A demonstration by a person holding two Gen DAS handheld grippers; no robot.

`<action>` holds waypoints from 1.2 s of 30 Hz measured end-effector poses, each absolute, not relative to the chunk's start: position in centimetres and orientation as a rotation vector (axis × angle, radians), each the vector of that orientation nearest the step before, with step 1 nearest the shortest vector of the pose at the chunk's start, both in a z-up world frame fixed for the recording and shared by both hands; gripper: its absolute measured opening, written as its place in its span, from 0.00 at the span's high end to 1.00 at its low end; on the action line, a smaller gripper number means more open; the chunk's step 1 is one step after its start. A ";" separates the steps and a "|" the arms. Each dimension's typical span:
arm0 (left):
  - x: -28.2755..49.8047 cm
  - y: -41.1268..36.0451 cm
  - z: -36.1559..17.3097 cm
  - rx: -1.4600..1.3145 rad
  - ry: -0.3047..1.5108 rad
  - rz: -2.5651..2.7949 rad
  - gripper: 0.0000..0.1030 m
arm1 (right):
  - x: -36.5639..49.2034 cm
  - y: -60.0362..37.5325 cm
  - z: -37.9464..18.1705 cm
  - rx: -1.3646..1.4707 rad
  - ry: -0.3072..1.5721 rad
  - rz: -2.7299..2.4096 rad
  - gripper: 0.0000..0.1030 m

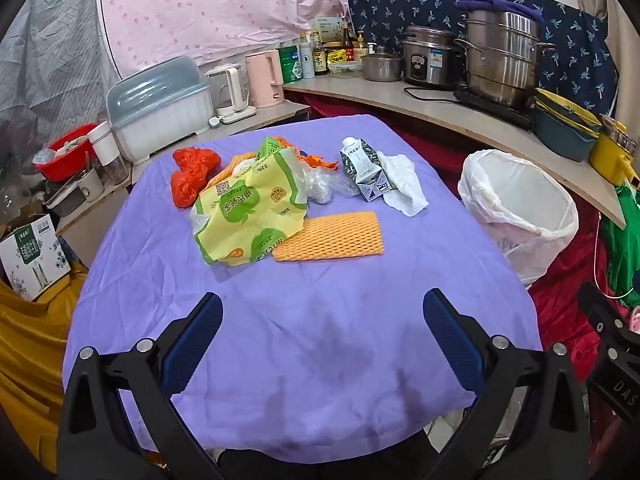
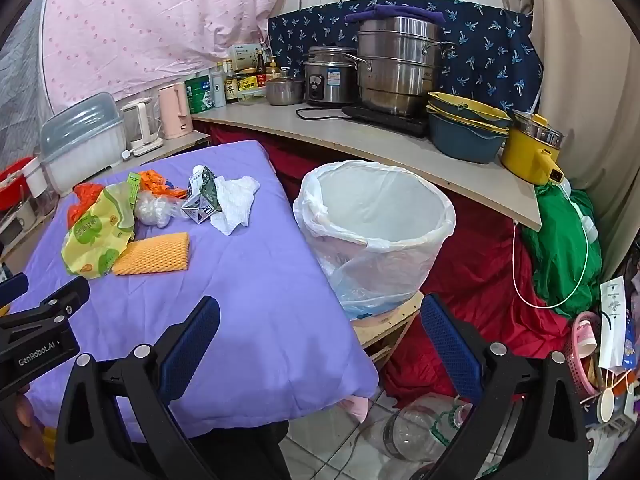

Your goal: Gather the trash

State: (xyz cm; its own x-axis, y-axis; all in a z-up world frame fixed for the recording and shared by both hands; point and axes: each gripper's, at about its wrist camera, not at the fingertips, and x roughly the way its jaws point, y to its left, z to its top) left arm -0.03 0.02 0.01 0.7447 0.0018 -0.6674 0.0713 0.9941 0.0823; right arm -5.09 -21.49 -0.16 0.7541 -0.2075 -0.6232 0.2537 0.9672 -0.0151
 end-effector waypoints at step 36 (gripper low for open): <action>-0.4 0.5 0.1 0.094 0.739 -0.038 0.07 | -5.6 -21.1 0.1 0.067 0.670 -0.250 0.07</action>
